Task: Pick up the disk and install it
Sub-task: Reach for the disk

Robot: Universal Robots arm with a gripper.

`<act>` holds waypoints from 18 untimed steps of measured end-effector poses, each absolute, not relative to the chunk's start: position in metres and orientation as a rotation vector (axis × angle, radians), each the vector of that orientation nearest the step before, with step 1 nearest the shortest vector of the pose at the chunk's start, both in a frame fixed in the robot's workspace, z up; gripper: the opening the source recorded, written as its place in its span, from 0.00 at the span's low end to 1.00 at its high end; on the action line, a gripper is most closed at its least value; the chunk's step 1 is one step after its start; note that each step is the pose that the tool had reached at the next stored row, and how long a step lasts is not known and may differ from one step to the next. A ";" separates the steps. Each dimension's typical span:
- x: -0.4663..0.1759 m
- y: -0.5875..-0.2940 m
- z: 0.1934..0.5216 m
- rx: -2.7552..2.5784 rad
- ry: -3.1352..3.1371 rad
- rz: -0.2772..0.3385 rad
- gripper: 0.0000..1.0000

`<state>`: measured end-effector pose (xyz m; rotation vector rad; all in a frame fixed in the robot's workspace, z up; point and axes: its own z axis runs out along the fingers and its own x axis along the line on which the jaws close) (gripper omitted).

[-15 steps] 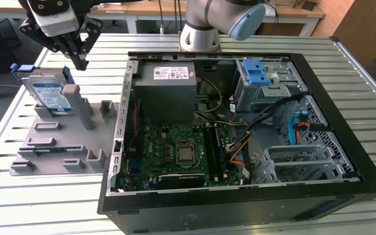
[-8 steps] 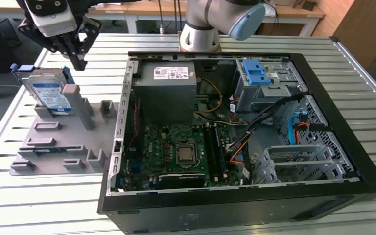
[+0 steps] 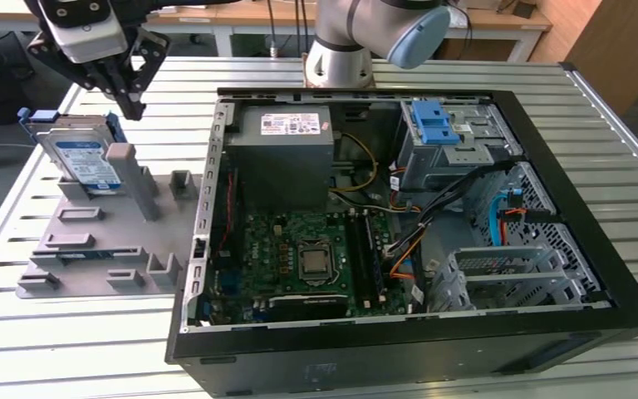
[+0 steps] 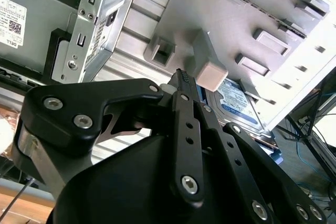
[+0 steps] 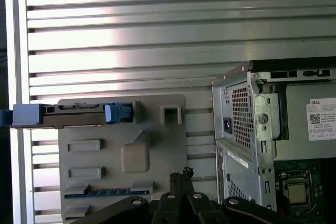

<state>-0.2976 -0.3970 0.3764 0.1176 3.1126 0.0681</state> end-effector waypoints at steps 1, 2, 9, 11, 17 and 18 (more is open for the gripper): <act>-0.298 -0.397 0.376 0.117 3.113 0.068 0.11; -0.298 -0.397 0.376 0.118 3.113 0.068 0.11; -0.300 -0.397 0.376 0.118 3.113 0.068 0.11; -0.300 -0.397 0.376 0.117 3.113 0.068 0.11; -0.302 -0.397 0.375 0.118 3.113 0.068 0.11; -0.302 -0.397 0.375 0.118 3.113 0.068 0.11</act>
